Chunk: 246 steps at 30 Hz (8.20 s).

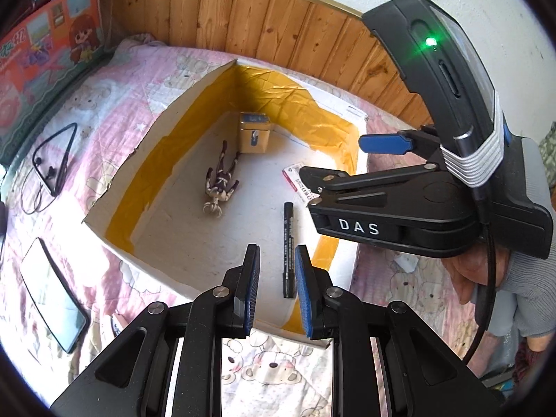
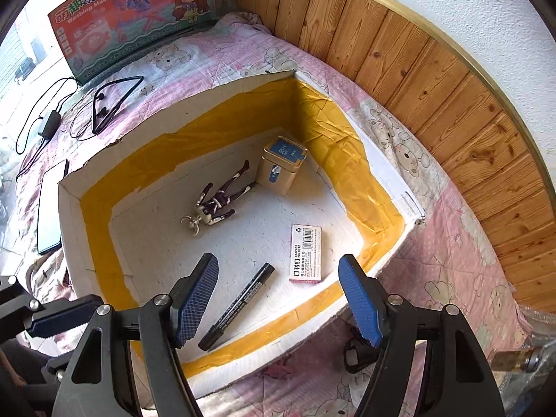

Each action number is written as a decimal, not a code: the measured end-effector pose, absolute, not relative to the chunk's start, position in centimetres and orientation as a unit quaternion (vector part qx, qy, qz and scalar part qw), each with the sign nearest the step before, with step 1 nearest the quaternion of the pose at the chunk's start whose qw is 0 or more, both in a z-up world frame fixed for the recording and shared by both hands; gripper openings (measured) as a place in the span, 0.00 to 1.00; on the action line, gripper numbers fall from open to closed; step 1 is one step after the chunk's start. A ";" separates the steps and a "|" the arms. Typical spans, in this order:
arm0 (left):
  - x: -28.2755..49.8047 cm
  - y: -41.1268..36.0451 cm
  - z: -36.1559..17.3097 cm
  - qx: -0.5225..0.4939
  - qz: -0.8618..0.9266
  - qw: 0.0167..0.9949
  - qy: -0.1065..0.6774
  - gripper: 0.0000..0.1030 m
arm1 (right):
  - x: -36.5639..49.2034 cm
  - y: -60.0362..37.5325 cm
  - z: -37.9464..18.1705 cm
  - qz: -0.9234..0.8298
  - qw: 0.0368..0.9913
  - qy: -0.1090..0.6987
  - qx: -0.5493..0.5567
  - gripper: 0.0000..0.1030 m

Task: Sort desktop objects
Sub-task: 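Withdraw both open tools from the box toward the remaining objects, then grasp the white charger with the right tool while the left tool grasps the pink binder clips, then carry the charger and binder clips over the cardboard box with both tools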

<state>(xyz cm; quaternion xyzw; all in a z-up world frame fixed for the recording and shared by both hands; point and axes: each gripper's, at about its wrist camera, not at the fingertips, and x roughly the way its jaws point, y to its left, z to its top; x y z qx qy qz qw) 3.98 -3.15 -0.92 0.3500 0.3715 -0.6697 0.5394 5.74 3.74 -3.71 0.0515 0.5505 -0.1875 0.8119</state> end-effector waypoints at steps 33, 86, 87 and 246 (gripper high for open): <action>0.2 -0.3 -0.2 0.361 -0.665 0.580 0.300 0.21 | -6.8 8.5 0.4 -0.277 0.866 0.399 0.118 0.70; -8.8 -5.2 -16.4 0.438 -0.644 0.499 0.381 0.48 | -19.0 -1.3 -18.2 -0.335 0.761 0.516 0.206 0.70; -9.0 -5.1 -16.4 0.438 -0.645 0.498 0.379 0.51 | -18.9 -1.3 -18.3 -0.332 0.763 0.516 0.206 0.68; 8.5 -2.2 0.0 0.234 -0.695 0.561 0.384 0.36 | -1.5 -0.2 0.6 -0.467 0.779 0.359 0.217 0.31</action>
